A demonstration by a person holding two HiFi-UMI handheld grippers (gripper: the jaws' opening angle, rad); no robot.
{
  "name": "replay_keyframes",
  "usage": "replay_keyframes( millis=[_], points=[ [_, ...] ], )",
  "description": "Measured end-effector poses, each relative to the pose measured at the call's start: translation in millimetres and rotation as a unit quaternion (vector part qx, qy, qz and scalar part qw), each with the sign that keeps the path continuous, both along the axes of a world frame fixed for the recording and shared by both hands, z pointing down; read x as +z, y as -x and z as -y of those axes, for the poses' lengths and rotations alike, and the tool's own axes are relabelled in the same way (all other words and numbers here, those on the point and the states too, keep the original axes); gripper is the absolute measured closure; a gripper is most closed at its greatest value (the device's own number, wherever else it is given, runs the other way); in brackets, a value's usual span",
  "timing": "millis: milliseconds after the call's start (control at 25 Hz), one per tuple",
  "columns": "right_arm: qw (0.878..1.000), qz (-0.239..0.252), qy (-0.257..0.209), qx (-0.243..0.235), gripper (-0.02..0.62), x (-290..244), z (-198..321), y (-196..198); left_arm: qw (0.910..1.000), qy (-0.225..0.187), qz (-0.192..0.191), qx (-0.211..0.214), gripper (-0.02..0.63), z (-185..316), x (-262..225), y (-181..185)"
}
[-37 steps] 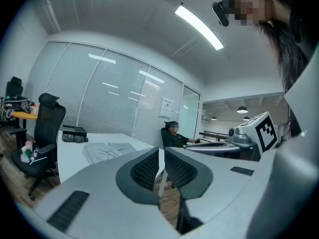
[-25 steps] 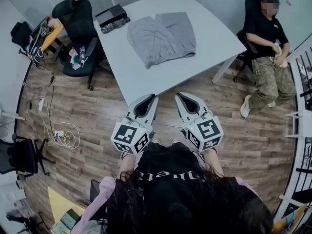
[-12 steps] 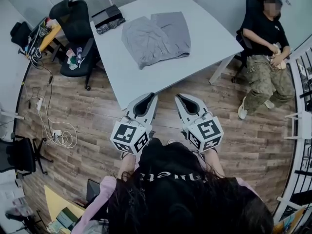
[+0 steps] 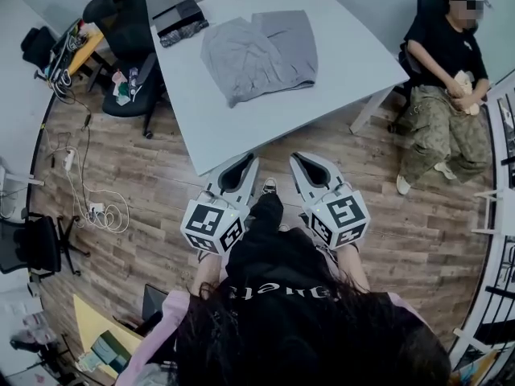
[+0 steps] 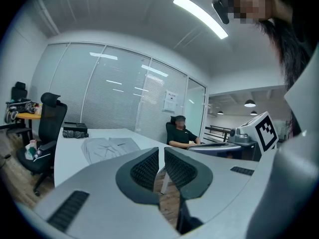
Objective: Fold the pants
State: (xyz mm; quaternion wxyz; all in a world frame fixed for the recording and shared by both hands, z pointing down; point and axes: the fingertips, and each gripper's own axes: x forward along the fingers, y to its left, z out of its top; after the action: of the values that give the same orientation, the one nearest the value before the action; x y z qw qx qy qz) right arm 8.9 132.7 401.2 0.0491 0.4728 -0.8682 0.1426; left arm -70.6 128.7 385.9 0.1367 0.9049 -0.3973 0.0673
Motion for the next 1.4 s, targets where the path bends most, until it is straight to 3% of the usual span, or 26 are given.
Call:
replay_keyframes(
  millis=[400, 1000, 1400],
  points=[
    [1.000, -0.003, 0.015, 0.002, 0.571, 19, 42, -9, 0.9997, 0.010, 0.020, 0.006, 0.554, 49, 22, -9],
    [0.999, -0.016, 0.044, 0.002, 0.571, 38, 188, -16, 0.9992, 0.022, 0.030, 0.013, 0.554, 199, 37, -11],
    [0.997, -0.029, 0.071, 0.013, 0.569, 60, 255, -22, 0.9986, 0.040, 0.032, 0.011, 0.552, 263, 55, -2]
  ],
)
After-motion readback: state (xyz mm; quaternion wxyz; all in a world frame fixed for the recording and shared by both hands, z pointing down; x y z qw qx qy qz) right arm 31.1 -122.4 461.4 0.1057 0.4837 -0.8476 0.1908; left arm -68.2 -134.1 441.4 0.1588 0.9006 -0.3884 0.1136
